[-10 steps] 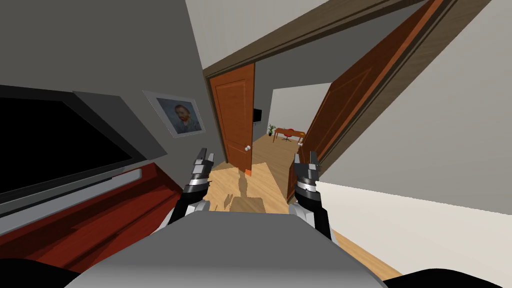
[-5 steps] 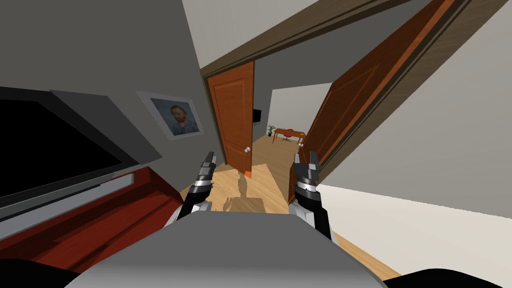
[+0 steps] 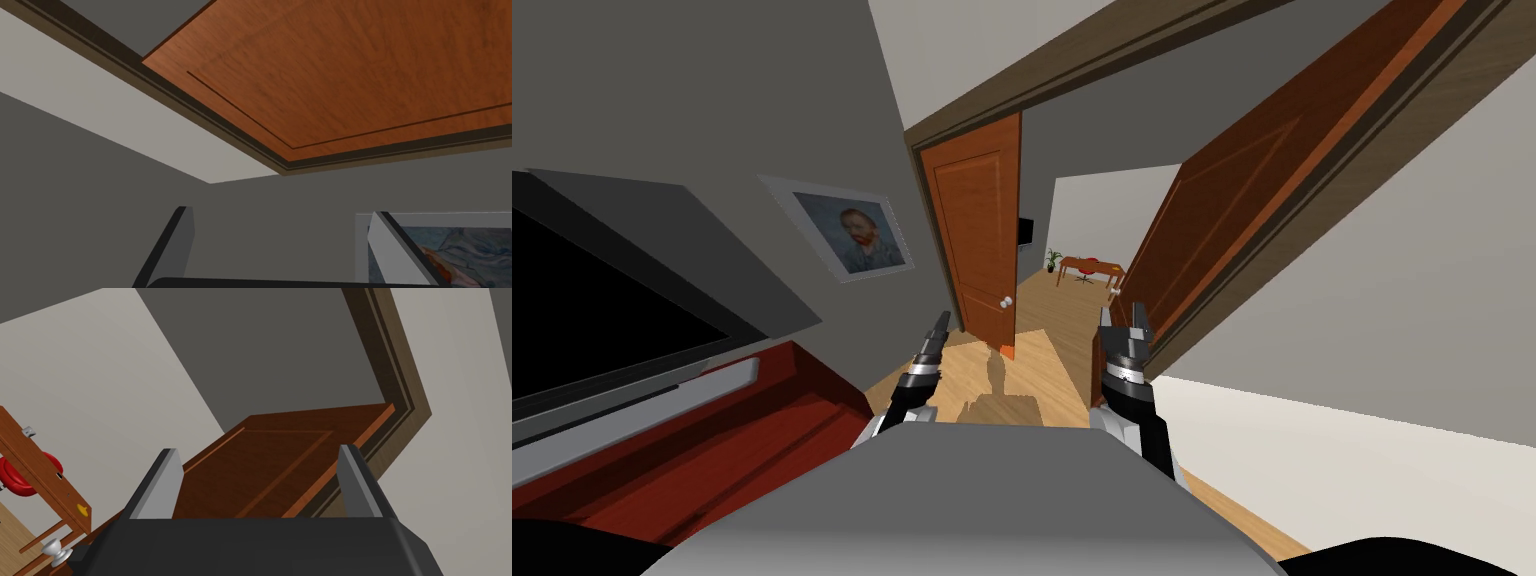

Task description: Push the door open

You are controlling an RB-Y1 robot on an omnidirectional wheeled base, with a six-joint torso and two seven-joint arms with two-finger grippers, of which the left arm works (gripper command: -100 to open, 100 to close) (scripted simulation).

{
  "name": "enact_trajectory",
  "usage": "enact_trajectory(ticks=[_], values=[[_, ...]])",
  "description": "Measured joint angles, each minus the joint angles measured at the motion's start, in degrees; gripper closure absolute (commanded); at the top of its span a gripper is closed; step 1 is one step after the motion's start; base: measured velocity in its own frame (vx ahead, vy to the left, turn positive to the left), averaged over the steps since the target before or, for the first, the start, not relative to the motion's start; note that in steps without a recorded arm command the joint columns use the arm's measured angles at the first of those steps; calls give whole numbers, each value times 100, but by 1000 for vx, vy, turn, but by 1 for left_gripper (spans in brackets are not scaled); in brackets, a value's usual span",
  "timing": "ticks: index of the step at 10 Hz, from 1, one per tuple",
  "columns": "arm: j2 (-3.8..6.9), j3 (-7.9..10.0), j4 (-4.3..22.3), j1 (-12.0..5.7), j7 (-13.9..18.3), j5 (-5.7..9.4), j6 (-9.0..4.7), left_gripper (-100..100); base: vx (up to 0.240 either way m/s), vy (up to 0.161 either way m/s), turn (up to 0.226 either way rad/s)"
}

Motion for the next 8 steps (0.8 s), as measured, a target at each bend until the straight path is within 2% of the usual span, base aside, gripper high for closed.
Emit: enact_trajectory(ticks=[3,8], values=[[21,-17,402,-17,-382,-265,-189,-100,107,43,-29],[64,15,1156,-165,-1026,-705,-454,-100,96,45,-28]])
